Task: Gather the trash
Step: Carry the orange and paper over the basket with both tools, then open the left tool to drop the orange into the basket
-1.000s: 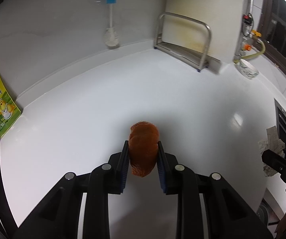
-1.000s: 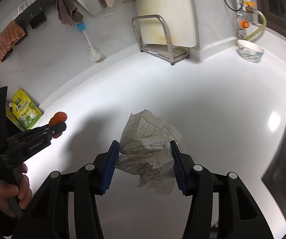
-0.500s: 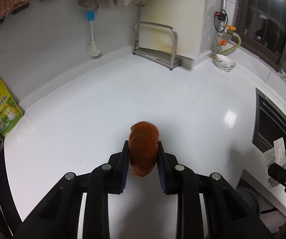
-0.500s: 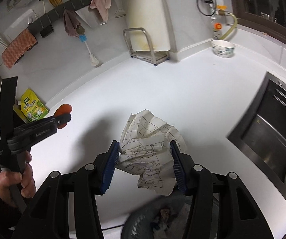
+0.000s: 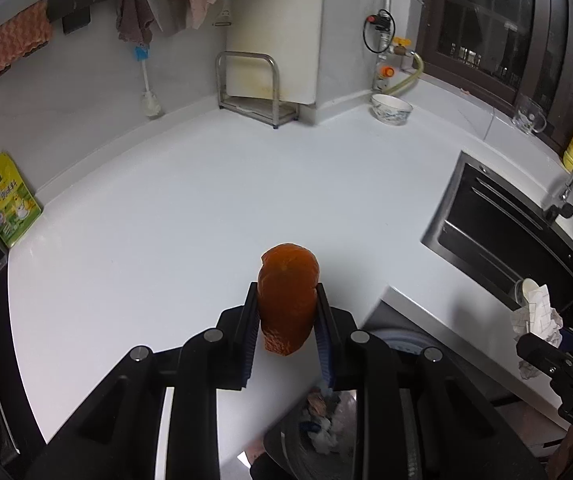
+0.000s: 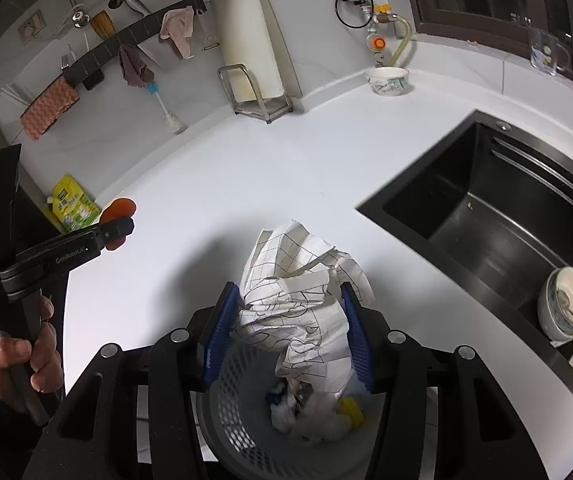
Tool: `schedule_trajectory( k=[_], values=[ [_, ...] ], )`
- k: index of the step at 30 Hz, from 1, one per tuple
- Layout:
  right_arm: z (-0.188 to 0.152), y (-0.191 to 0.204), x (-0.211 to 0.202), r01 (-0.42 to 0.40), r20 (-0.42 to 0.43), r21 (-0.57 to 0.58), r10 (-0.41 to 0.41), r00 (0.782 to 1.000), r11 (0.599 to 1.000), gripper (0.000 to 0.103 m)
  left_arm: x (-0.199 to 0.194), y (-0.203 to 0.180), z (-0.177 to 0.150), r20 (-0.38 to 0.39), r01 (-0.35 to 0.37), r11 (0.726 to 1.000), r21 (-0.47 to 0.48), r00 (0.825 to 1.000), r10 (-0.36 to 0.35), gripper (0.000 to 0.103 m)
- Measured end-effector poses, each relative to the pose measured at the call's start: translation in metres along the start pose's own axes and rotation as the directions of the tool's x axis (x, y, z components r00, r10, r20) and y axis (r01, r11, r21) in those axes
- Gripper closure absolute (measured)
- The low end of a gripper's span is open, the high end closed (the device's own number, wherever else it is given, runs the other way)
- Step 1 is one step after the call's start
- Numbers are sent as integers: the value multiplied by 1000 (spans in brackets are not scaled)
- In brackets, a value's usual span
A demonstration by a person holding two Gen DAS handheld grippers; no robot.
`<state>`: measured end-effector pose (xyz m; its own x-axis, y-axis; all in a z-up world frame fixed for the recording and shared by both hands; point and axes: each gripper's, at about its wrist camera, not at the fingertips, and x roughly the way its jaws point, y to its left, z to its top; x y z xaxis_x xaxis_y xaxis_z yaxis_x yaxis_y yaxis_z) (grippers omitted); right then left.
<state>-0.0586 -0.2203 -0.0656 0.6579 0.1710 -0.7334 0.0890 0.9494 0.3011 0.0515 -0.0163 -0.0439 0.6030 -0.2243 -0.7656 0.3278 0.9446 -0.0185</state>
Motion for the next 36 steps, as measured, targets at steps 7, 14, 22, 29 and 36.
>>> schedule_trajectory(
  k=[7, 14, 22, 29, 36],
  values=[
    [-29, -18, -14, -68, -36, -26, 67, 997, 997, 53, -27, -40, -36, -8, -41, 999, -9, 999, 41, 77],
    [-49, -16, -7, -135, -110, -73, 126, 986, 988, 53, -36, -56, -68, -39, -75, 997, -36, 996, 74, 77],
    [-65, -10, 20, -150, -200, -85, 130, 971, 985, 53, -20, -50, -89, -100, -81, 995, -57, 992, 75, 77],
    [-68, -3, 50, -147, -244, -82, 124, 962, 986, 53, 3, -42, -101, -143, -68, 995, -75, 988, 57, 74],
    [-64, -2, 61, -139, -244, -88, 114, 963, 986, 53, 13, -39, -103, -167, -67, 995, -79, 985, 53, 67]
  ],
)
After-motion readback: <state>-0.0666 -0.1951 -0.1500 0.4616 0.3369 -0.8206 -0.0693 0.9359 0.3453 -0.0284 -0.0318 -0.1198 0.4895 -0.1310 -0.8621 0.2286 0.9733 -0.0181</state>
